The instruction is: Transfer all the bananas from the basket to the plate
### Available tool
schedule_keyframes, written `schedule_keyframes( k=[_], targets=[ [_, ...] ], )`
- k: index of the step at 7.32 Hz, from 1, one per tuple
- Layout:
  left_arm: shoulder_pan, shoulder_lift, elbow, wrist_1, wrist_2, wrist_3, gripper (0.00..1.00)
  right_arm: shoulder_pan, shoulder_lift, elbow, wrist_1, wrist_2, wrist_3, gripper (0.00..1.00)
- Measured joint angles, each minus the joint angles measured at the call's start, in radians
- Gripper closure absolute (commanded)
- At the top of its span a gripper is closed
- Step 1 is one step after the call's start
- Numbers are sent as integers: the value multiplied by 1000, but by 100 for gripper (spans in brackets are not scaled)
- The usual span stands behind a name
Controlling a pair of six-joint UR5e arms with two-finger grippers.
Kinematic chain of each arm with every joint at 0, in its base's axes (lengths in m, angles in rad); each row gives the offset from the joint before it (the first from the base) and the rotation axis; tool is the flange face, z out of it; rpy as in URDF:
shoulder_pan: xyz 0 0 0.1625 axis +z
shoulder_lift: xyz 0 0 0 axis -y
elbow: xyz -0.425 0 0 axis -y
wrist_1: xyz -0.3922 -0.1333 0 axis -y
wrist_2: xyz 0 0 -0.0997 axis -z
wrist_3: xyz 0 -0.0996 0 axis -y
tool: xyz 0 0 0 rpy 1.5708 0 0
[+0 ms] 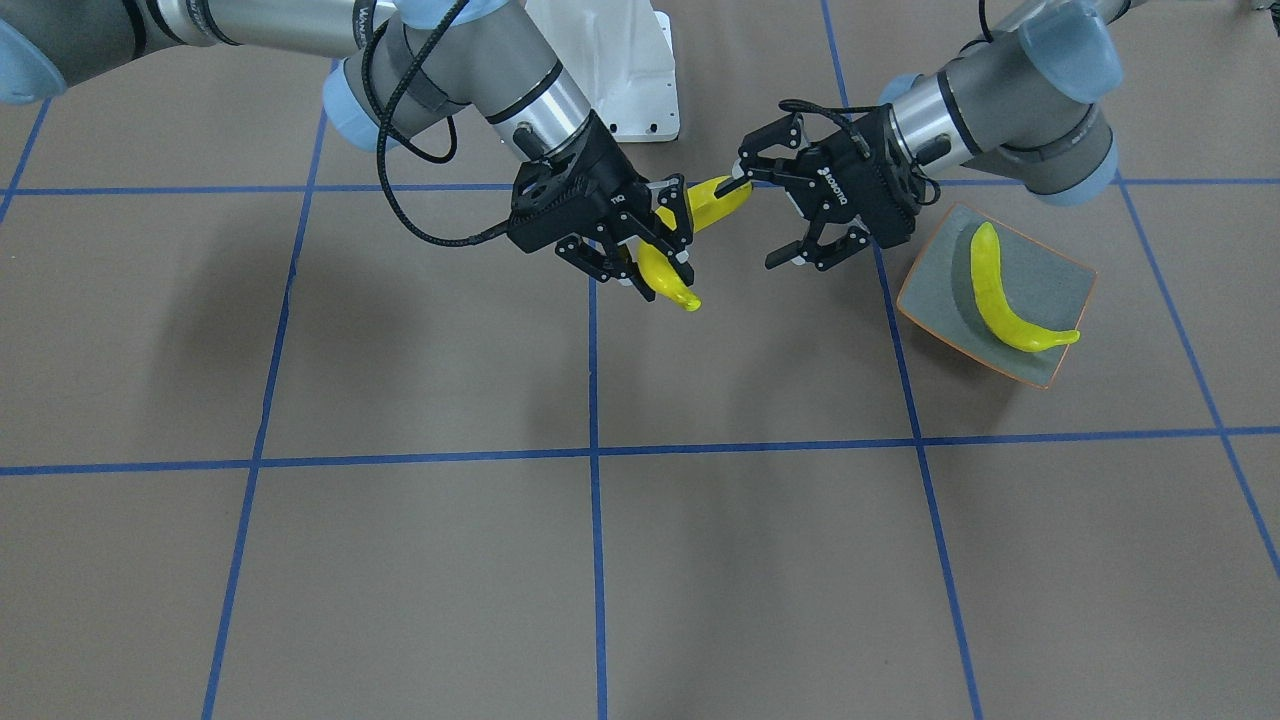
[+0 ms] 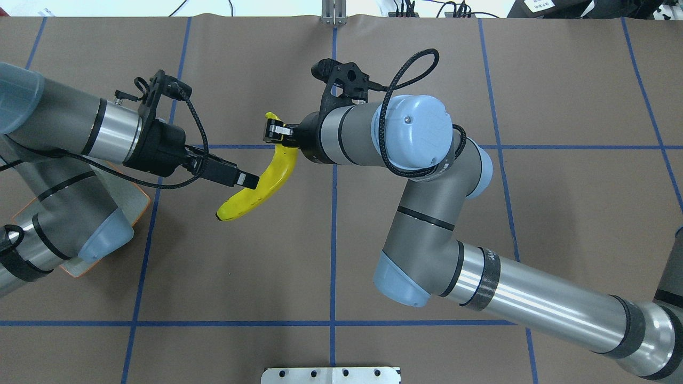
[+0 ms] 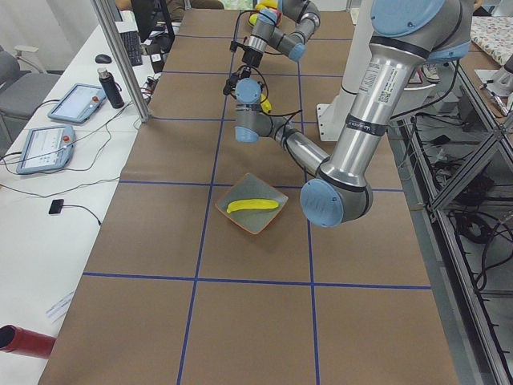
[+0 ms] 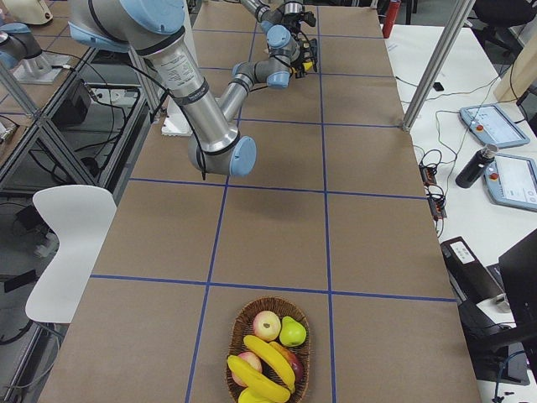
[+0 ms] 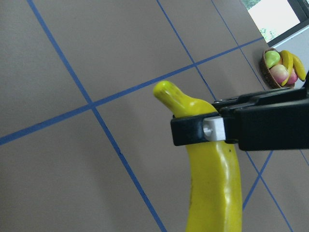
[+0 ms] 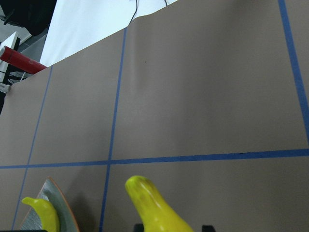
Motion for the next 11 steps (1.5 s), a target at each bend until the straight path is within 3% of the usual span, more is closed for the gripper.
schedule_keyframes(
  k=[3, 5, 6, 8, 9, 10, 11],
  targets=[
    [11, 5, -1, 0, -62, 2, 13, -4, -12, 2, 65, -6, 1, 100],
    [13, 3, -5, -3, -70, 4, 28, -4, -15, 4, 76, -6, 1, 100],
    [15, 1, -6, -14, -71, 4, 46, -4, -15, 4, 77, -6, 1, 100],
    [19, -1, -6, -39, -75, 8, 95, -4, -15, 5, 77, -7, 1, 100],
    [19, -1, -5, -45, -85, 11, 100, -5, -15, 5, 77, -7, 1, 100],
    [19, 0, -5, -48, -97, 14, 100, -5, -14, 5, 77, -7, 1, 93],
    [19, 3, -5, -49, -103, 15, 100, -3, -13, 5, 78, -8, 1, 1]
  ],
)
